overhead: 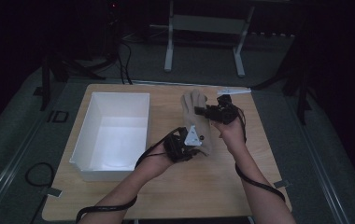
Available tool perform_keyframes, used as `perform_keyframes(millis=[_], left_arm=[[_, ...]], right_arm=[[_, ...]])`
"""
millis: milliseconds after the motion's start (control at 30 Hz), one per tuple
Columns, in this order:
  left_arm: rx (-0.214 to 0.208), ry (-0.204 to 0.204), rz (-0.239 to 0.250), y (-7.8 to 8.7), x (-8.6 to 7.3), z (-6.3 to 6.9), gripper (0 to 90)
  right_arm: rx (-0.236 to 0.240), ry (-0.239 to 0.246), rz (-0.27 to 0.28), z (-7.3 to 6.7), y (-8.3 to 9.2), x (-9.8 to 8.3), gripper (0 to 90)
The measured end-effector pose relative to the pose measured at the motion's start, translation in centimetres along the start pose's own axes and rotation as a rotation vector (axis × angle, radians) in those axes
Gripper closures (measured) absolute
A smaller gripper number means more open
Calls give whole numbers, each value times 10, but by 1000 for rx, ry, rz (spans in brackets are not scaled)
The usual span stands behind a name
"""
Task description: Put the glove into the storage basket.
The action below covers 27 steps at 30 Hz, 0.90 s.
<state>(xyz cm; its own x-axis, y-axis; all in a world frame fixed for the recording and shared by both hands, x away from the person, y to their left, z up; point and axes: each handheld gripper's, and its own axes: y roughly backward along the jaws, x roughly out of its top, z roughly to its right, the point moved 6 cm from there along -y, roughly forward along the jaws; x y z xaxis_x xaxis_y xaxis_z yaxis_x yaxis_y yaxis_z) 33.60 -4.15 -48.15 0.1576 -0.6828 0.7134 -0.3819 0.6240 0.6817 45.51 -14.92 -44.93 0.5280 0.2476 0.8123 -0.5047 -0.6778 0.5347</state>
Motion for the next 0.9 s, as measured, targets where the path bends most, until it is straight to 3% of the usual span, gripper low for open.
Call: perform_keyframes(millis=[467, 633, 900], left_arm=[[62, -7, 6, 41, 9, -14, 818], [80, -6, -6, 53, 2, -20, 819], [111, 29, -6, 75, -17, -29, 818]], right_arm=[[24, 40, 45, -26, 5, 41, 683], [46, 54, 47, -41, -3, 53, 682], [79, 74, 47, -65, -23, 65, 682]])
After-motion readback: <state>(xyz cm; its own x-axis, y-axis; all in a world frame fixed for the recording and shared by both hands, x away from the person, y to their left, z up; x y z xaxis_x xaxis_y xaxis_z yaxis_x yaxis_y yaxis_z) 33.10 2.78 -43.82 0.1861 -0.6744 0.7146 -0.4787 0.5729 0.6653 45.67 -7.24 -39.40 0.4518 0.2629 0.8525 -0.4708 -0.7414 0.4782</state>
